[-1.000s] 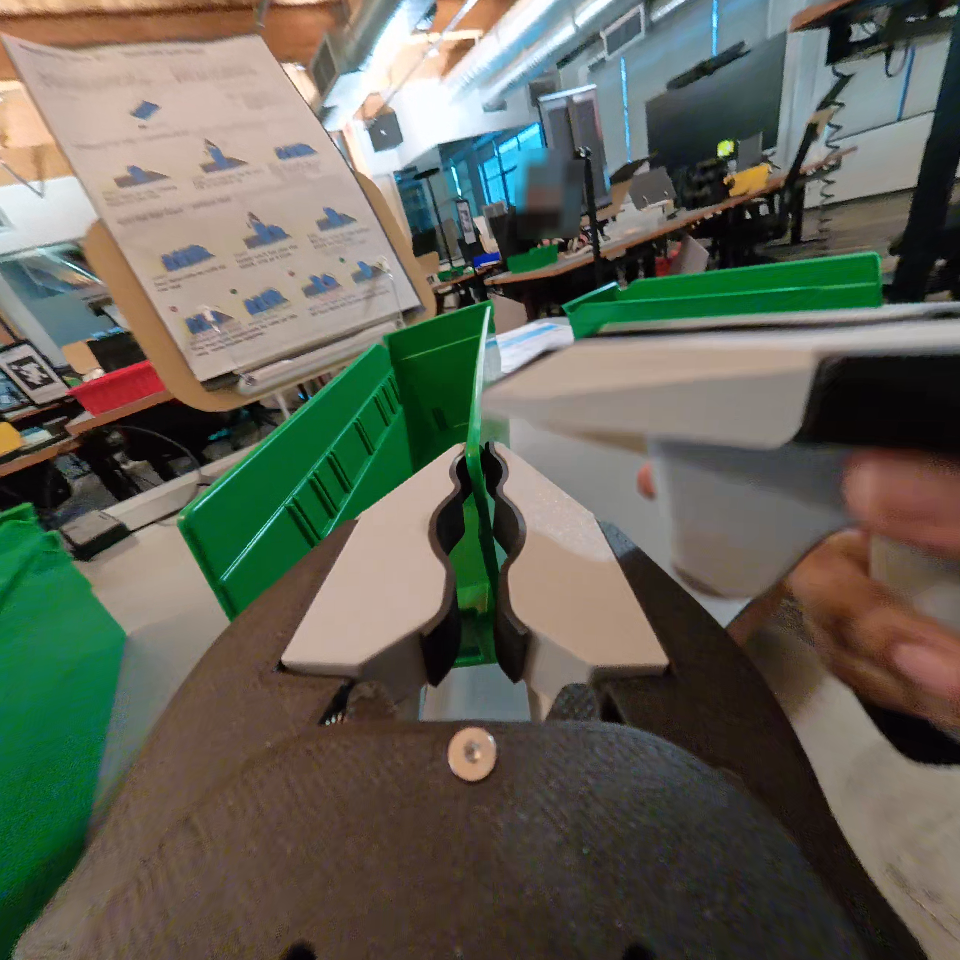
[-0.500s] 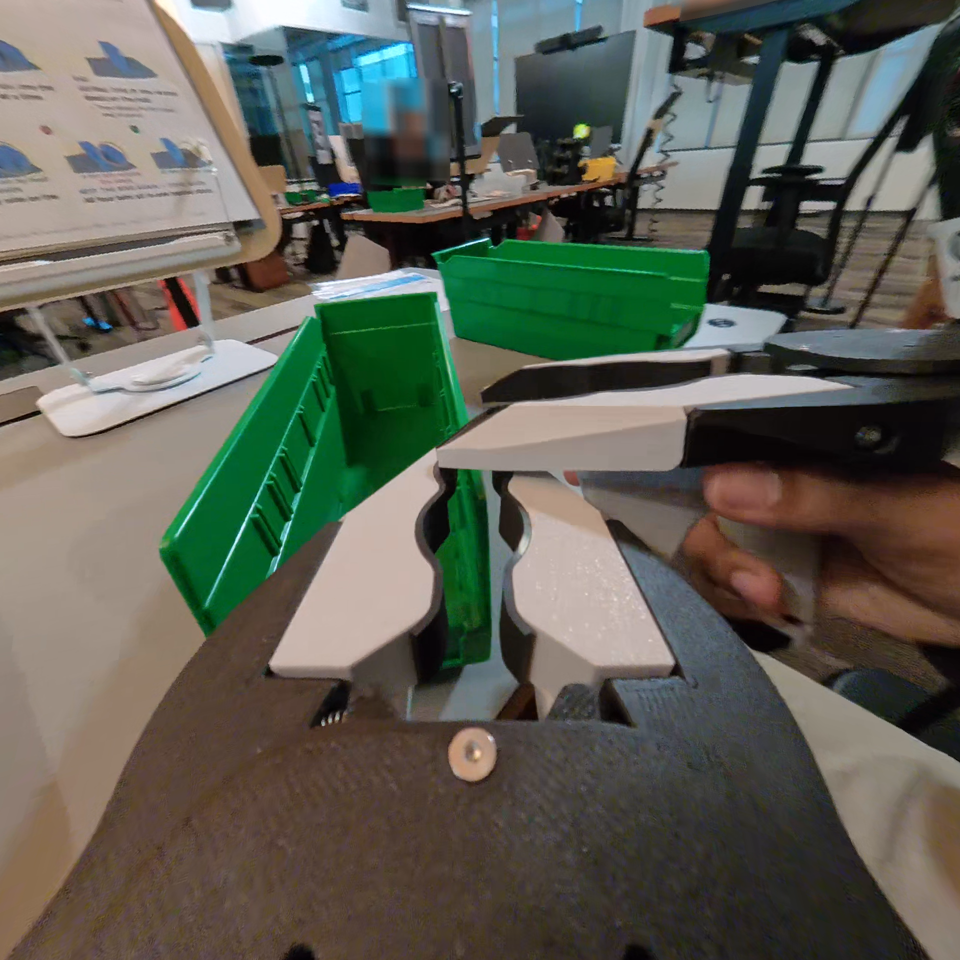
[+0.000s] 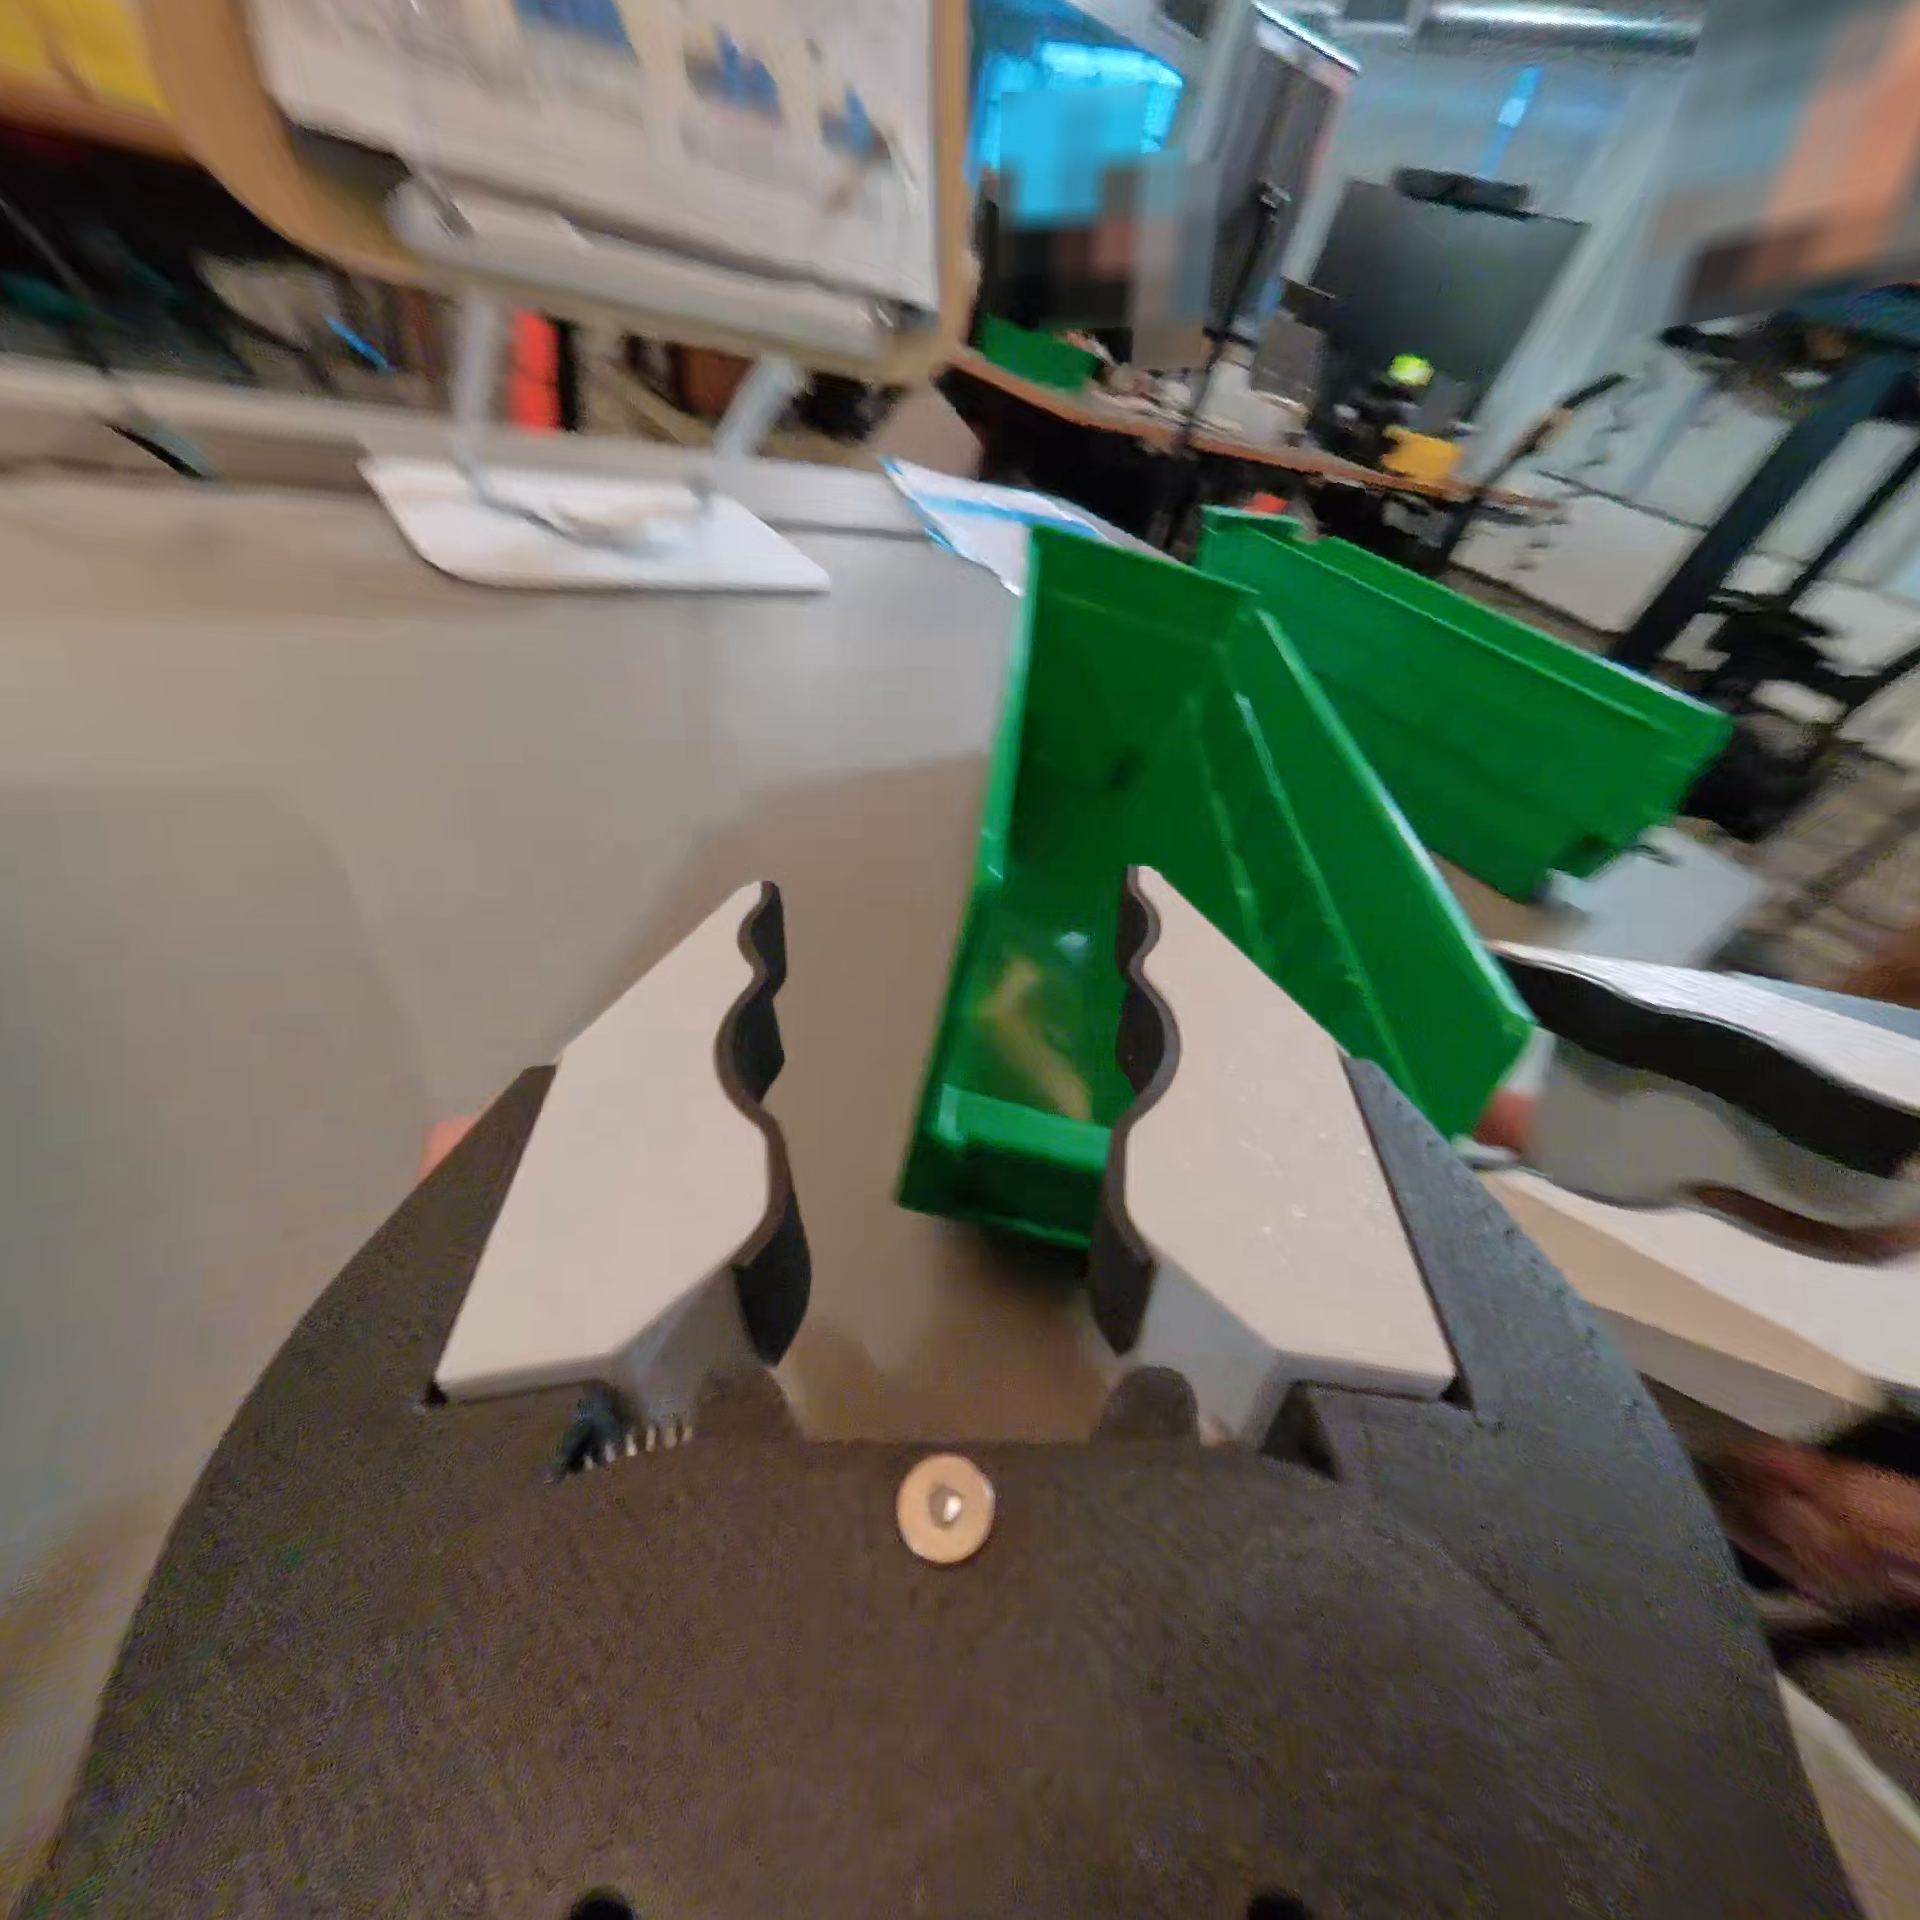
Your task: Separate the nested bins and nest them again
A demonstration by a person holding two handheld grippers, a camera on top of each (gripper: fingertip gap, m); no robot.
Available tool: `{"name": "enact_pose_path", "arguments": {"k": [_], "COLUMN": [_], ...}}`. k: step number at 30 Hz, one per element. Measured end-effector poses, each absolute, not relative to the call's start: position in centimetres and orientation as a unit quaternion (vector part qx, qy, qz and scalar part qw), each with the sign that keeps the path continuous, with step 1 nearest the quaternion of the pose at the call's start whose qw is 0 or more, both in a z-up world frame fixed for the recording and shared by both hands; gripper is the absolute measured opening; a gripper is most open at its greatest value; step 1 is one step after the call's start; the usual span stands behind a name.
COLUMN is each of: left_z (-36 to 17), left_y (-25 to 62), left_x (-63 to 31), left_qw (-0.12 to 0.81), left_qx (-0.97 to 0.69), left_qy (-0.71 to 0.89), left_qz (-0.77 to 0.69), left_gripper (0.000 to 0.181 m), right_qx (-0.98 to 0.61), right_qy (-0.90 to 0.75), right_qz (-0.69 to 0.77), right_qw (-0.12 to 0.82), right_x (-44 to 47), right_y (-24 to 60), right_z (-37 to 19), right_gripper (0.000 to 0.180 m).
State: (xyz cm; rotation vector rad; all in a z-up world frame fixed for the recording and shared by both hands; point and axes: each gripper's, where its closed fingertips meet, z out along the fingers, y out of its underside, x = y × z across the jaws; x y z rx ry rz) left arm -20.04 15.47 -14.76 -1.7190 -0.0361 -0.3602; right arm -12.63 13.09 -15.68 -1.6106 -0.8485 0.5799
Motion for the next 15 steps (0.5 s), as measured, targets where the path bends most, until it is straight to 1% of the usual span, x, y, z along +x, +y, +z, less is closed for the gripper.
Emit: {"name": "enact_pose_path", "arguments": {"k": [2, 3, 4, 5, 7, 9, 11, 14, 15], "left_z": [-15.3, -15.2, -15.3, -15.4, -15.9, -15.8, -15.5, -15.7, -15.6], "left_y": [15.2, 15.0, 14.8, 14.5, 13.9, 13.7, 13.5, 13.4, 13.4], "left_x": [-18.4, -17.6, -16.9, -16.1, -14.6, -14.5, -14.7, -15.6, -16.0], "left_qw": [0.617, 0.614, 0.609, 0.601, 0.578, 0.581, 0.591, 0.592, 0.594], "left_qx": [-0.755, -0.748, -0.746, -0.745, -0.754, -0.756, -0.753, -0.764, -0.765], "left_qy": [-0.018, -0.015, -0.009, 0.005, 0.032, 0.034, 0.033, 0.031, 0.027], "left_qz": [-0.222, -0.25, -0.269, -0.288, -0.311, -0.299, -0.287, -0.256, -0.248], "left_gripper": [0.049, 0.046, 0.046, 0.041, 0.038, 0.036, 0.033, 0.033, 0.032], "right_qx": [-0.697, -0.703, -0.714, -0.725, -0.746, -0.763, -0.779, -0.775, -0.781], "right_qy": [-0.375, -0.378, -0.367, -0.354, -0.329, -0.306, -0.282, -0.255, -0.249], "right_qz": [0.207, 0.208, 0.209, 0.205, 0.187, 0.179, 0.192, 0.252, 0.239], "right_qw": [0.575, 0.565, 0.559, 0.554, 0.547, 0.54, 0.526, 0.521, 0.52], "right_x": [-12.2, -11.9, -11.2, -10.1, -7.5, -4.8, -2.1, 1.4, 2.7], "right_y": [14.3, 15.0, 16.0, 17.3, 20.5, 24.0, 26.9, 29.2, 29.8], "right_z": [-16.4, -16.5, -16.4, -16.4, -16.6, -16.6, -16.6, -15.6, -15.9], "right_gripper": [0.062, 0.063, 0.058, 0.048, 0.022, 0.009, 0.002, 0.002, 0.003]}}
